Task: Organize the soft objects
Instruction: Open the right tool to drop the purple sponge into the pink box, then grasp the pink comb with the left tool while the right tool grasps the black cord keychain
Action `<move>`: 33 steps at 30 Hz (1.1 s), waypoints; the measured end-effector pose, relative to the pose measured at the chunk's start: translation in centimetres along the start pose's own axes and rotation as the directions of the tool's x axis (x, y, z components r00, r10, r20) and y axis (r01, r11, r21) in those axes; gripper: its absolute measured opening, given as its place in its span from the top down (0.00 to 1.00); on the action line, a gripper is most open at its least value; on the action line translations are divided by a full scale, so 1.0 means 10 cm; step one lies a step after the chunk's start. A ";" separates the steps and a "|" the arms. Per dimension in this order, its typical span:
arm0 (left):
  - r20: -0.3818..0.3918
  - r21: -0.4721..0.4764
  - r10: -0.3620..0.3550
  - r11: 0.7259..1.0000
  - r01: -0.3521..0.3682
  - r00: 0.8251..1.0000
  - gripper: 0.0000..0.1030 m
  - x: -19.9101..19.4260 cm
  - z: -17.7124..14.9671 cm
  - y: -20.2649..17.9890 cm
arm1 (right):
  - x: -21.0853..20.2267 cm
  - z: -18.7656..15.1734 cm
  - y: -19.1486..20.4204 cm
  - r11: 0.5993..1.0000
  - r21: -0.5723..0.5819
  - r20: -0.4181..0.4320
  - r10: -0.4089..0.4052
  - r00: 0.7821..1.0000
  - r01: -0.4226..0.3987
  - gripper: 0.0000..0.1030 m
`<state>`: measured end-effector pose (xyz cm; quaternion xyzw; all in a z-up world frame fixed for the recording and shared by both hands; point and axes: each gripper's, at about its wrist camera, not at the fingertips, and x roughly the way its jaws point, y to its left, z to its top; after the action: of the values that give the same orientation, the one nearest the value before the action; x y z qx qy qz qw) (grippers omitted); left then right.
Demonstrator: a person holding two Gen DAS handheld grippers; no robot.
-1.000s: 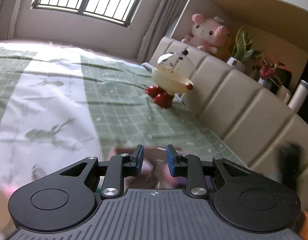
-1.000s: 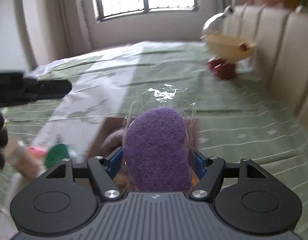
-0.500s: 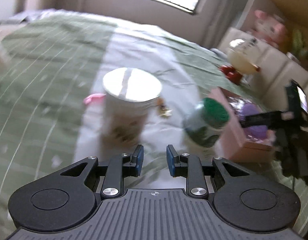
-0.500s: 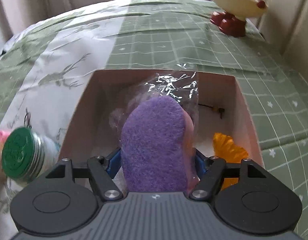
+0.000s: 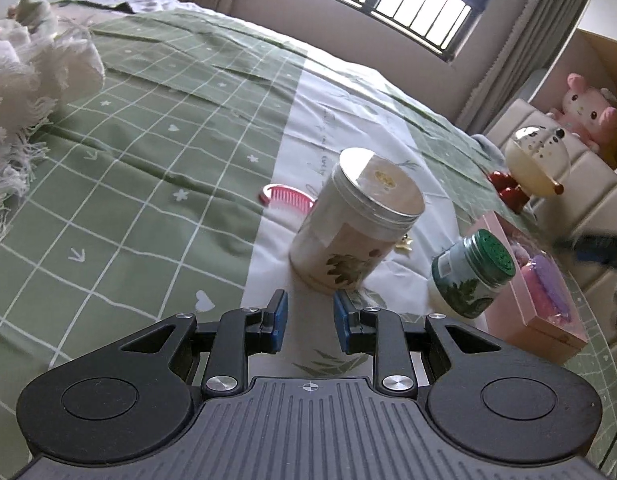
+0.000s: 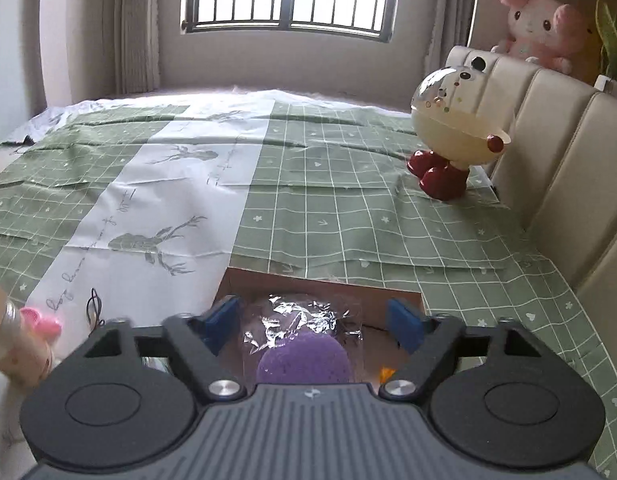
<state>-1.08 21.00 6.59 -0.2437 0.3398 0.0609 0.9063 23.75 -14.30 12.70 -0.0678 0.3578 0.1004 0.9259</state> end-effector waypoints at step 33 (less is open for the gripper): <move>-0.258 0.321 -0.065 0.935 0.149 0.964 0.73 1.51 1.29 0.23 | 0.44 0.40 1.73 0.874 -0.192 -0.353 0.362 0.863 -0.446 0.42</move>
<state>17.39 28.43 4.29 -0.1085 0.4398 -0.0781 0.8881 25.46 3.90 11.68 -0.1297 0.4861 0.3295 0.7990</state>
